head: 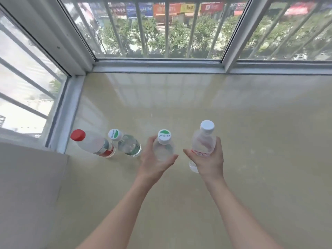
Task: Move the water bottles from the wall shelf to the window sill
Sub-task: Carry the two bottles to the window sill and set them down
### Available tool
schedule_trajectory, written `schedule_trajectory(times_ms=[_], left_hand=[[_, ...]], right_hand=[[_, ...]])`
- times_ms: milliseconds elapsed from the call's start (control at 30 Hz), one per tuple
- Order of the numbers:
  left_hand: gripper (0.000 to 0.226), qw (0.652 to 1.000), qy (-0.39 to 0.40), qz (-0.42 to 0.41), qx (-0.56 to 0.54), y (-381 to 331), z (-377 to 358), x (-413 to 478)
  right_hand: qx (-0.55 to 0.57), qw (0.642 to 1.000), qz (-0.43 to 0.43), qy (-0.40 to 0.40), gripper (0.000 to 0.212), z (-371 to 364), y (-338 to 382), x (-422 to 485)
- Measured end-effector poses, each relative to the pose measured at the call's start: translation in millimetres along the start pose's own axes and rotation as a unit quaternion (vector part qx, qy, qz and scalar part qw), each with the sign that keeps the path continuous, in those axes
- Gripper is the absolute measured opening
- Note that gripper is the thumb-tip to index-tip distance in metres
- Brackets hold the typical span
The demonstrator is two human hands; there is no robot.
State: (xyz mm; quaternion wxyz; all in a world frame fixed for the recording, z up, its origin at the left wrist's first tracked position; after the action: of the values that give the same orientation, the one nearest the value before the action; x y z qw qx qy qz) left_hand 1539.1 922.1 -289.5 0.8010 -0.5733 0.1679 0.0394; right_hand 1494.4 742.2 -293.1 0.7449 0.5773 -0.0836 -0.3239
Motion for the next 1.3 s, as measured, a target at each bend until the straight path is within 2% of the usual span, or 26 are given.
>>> schedule_trajectory(times_ms=[167,433,667,800,967,1167,1300], left_hand=[[0.065,1.000,-0.022,-0.020,0.003,30.9,-18.4,39.9],[0.062,0.996,-0.027,-0.082,0.023,35.6,-28.2,59.6],[0.065,0.996,-0.023,-0.070,0.051,54.0,-25.5,57.4],[0.066,0.996,-0.019,-0.066,0.056,60.5,-28.0,61.0],[0.069,0.997,-0.020,-0.060,0.050,68.0,-28.8,61.9],[0.086,0.997,-0.028,-0.059,0.048,63.3,-25.1,61.0],[0.100,0.997,-0.020,-0.053,0.046,62.3,-21.0,55.3]], right_hand=[[0.022,0.999,0.039,-0.012,0.062,-19.4,-26.8,41.1],[0.043,0.996,0.068,-0.030,0.070,-30.1,-49.8,53.7],[0.010,0.998,0.050,-0.021,0.079,-30.9,-59.3,46.5],[-0.031,0.998,0.037,-0.034,0.071,-27.8,-68.5,41.6],[-0.037,0.998,0.030,-0.039,0.073,-28.2,-70.7,39.8],[-0.029,0.999,0.027,-0.028,0.074,-26.5,-68.5,38.4],[-0.024,0.999,0.022,0.009,0.077,-23.0,-69.0,36.7]])
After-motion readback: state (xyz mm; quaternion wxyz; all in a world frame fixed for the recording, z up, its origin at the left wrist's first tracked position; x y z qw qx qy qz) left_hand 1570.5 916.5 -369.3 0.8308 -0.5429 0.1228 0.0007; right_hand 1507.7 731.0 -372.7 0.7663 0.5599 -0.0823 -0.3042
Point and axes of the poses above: each hand's wrist, its own x-axis towards the middle knuckle, its own z-axis out of the back of the hand, y = z × x, the point moved 3 cm from there along x, towards the middle knuckle
